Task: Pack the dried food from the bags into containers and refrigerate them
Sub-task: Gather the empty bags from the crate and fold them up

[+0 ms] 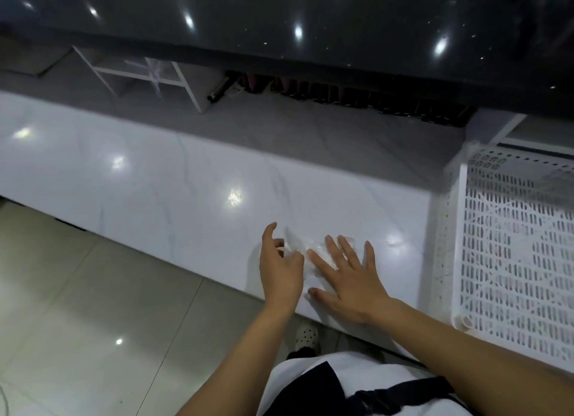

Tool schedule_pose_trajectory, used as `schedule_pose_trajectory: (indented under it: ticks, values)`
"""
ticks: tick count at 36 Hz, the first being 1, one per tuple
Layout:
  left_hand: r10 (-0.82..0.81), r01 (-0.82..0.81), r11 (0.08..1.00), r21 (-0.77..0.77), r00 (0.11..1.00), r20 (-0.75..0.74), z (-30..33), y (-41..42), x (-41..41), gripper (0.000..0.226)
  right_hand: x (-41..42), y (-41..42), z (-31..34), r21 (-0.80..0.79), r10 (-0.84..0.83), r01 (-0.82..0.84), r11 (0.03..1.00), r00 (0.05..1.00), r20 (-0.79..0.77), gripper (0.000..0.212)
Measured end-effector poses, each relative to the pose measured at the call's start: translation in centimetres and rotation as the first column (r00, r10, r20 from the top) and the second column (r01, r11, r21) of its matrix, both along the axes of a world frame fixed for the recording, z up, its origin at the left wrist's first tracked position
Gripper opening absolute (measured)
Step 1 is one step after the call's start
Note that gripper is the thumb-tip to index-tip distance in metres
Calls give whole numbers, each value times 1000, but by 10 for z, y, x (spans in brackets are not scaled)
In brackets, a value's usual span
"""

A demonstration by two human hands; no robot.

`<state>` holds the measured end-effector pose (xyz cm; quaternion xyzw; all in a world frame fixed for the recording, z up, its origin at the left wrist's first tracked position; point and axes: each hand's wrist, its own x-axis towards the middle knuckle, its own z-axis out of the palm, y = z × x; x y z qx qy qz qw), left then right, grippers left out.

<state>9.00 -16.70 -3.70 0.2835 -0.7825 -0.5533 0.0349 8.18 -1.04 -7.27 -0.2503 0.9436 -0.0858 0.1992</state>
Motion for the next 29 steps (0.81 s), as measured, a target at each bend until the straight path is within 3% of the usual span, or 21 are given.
schedule_pose_trajectory:
  ticks: [3, 5, 7, 9, 11, 12, 15, 17, 20, 24, 29]
  values:
    - [-165, 125, 960, -250, 975, -146, 2, 8, 1, 66, -1, 3, 5, -89, -2, 7, 996, 998, 62, 74]
    - [-352, 204, 845, -494, 908, -226, -1, 10, 1, 55, -1, 9, 8, -251, -66, 105, 962, 985, 158, 76]
    - [-493, 245, 718, -651, 840, -227, -8, 10, 2, 44, 1, 15, 11, -445, -165, 306, 842, 931, 326, 83]
    - [-583, 310, 633, -709, 793, -174, -15, 10, 7, 40, 4, 20, 15, -564, -226, 508, 651, 839, 495, 91]
    - [-662, 410, 567, -714, 743, -100, -21, 10, 15, 41, 7, 23, 18, -619, -219, 594, 515, 789, 575, 95]
    - [-697, 464, 540, -702, 714, -63, -24, 11, 20, 42, 9, 24, 19, -624, -215, 597, 503, 786, 579, 95]
    - [-764, 578, 503, -643, 645, -18, -29, 10, 32, 41, 16, 26, 17, -592, -241, 522, 615, 838, 489, 86]
    - [-783, 610, 514, -604, 621, -40, -31, 7, 37, 37, 24, 27, 10, -532, -282, 437, 725, 893, 350, 73]
    - [-796, 642, 537, -547, 601, -75, -33, 0, 41, 39, 37, 25, 2, -427, -387, 400, 811, 914, 122, 55]
    - [-734, 674, 639, -371, 679, -32, -28, -9, 36, 28, 49, 26, 4, -353, -477, 425, 834, 875, -75, 45]
    - [-735, 736, 602, -308, 662, 145, -13, -9, 18, 25, 59, 14, 8, -333, -554, 487, 807, 820, -142, 34]
